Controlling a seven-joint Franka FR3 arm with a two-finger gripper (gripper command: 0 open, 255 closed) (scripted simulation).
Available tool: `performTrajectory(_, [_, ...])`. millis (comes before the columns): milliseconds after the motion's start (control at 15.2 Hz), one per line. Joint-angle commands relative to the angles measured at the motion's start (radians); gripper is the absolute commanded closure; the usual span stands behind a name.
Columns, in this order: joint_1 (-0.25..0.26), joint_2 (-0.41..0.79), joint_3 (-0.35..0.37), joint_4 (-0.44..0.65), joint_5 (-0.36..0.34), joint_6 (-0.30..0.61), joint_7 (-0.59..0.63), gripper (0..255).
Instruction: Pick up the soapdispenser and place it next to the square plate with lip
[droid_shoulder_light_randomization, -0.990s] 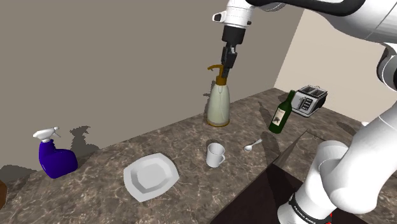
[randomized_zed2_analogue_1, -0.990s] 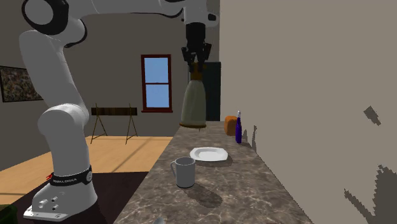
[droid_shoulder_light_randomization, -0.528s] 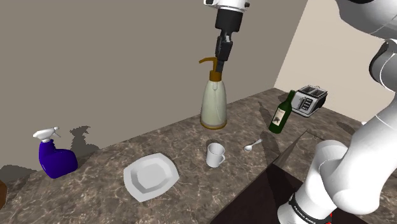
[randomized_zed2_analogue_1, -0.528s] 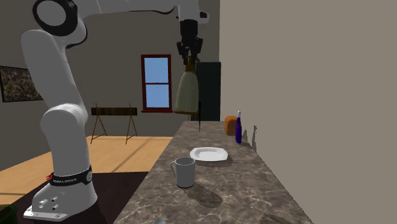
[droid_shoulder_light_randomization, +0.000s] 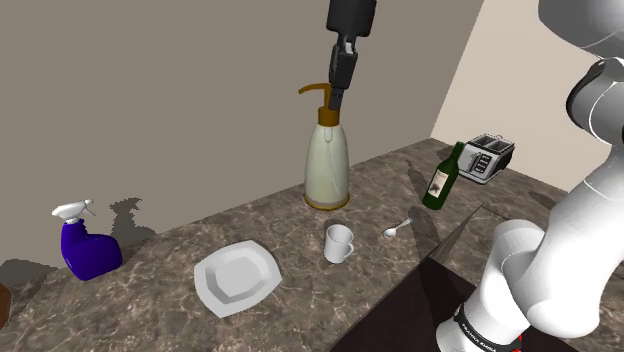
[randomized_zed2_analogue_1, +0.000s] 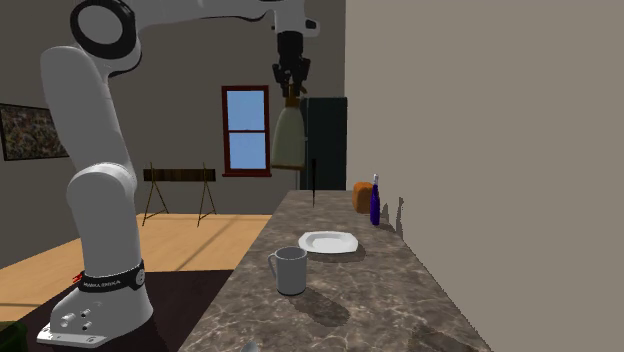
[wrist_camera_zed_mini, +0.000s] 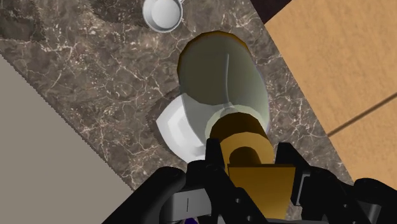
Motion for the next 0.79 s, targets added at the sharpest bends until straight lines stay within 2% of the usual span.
performTrajectory(0, [0.001, -0.014, 0.001, -0.041, 0.0, 0.028, 0.001, 255])
performTrajectory(726, [0.001, -0.091, 0.003, -0.282, -0.002, 0.192, -0.004, 255])
